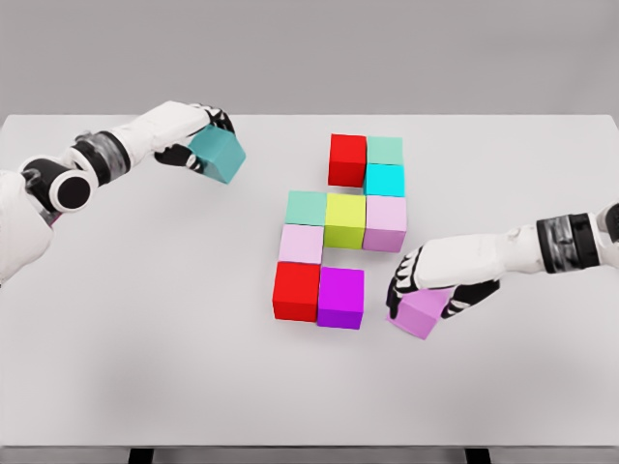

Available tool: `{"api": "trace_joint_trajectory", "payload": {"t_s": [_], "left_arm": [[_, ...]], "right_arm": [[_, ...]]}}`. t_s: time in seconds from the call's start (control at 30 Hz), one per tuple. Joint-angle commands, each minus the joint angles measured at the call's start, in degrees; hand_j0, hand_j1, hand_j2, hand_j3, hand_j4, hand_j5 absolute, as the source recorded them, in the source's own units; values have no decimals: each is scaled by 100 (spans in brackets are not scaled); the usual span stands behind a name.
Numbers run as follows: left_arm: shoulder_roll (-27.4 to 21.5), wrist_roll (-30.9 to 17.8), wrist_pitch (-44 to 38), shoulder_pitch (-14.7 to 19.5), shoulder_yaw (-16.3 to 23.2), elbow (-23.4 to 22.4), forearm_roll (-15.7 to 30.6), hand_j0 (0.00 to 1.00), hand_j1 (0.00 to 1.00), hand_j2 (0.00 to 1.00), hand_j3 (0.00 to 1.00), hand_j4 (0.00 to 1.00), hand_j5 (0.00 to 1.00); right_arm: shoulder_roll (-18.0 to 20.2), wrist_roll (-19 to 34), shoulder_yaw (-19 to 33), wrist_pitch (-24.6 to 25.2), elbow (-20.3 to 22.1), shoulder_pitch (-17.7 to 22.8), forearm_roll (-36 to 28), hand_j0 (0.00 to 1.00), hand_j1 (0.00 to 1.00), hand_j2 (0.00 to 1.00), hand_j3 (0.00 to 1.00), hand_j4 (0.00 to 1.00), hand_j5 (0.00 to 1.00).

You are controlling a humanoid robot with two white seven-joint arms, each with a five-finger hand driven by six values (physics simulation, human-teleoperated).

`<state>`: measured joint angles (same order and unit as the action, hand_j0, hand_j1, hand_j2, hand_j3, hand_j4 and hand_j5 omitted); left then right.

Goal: Assemble the squares on the desktop into the number 2

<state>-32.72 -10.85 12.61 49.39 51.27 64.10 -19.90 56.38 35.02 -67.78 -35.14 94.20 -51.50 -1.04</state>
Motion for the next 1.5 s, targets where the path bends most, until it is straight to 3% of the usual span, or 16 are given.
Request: {"api": "trace_joint_trajectory", "payload": {"t_s": [0.0,0.27,0.3,0.33,0.37,0.7,1.0,1.03,1.07,1.1,1.23,1.3,1.47], "left_arm": [[222,4,-84,17,5,-187,-22,48,48,48,48,48,48],[1004,4,-84,378,41,-1180,-233,48,48,48,48,48,48],[1083,4,-92,413,41,-1268,-233,48,48,48,48,48,48],[1189,4,-119,431,41,-1365,-251,48,48,48,48,48,48],[1242,4,-119,475,41,-1479,-251,48,48,48,48,48,48],[1611,83,-356,589,41,-1646,-321,48,48,48,48,48,48],[1883,92,-409,624,49,-1857,-391,48,48,48,48,48,48],[1892,101,-409,624,49,-1857,-400,48,48,48,48,48,48],[1927,101,-409,624,49,-1857,-400,48,48,48,48,48,48],[1945,101,-409,624,49,-1857,-400,48,48,48,48,48,48],[2050,101,-409,624,49,-1963,-391,48,48,48,48,48,48],[2103,101,-409,624,49,-1980,-400,48,48,48,48,48,48],[2156,109,-409,624,49,-2033,-400,48,48,48,48,48,48]], "right_arm": [[-22,-2,-7,14,2,0,-37,65,65,65,65,65,65],[-65,-2,-16,14,-7,-9,-37,67,67,67,67,67,67],[-65,-2,-7,14,-7,-9,-37,76,76,76,76,76,76],[-65,-2,-16,14,-7,0,-45,98,98,98,98,98,98],[-57,-2,-43,14,-15,0,-45,100,100,100,100,100,100],[31,-2,-25,14,-86,-18,-37,100,100,100,100,100,100],[585,-2,45,14,-121,-264,-37,100,100,100,100,100,100],[681,-2,45,14,-112,-246,-45,97,97,97,97,97,97],[761,-2,54,14,-121,-237,-72,85,85,85,85,85,85],[822,-2,54,14,-121,-237,-72,80,80,80,80,80,80],[1086,-2,318,14,-138,-202,-98,39,39,39,39,39,39],[1147,-2,318,14,-130,-185,-107,27,27,27,27,27,27],[1183,-2,608,14,-174,123,-63,16,16,16,16,16,16]]}}
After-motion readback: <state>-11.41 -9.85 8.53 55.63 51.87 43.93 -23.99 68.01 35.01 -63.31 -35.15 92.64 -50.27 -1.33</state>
